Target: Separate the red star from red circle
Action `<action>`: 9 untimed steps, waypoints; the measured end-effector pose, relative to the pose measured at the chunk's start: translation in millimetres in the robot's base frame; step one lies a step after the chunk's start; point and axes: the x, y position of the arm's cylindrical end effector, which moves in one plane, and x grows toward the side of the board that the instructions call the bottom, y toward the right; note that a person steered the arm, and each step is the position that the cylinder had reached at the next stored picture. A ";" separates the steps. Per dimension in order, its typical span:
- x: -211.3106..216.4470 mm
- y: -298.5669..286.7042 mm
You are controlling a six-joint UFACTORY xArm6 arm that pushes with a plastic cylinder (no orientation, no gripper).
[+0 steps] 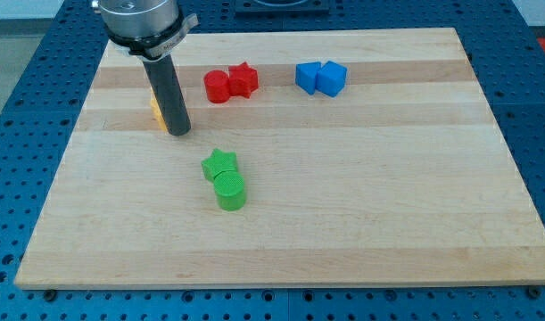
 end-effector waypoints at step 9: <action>-54.0 13.7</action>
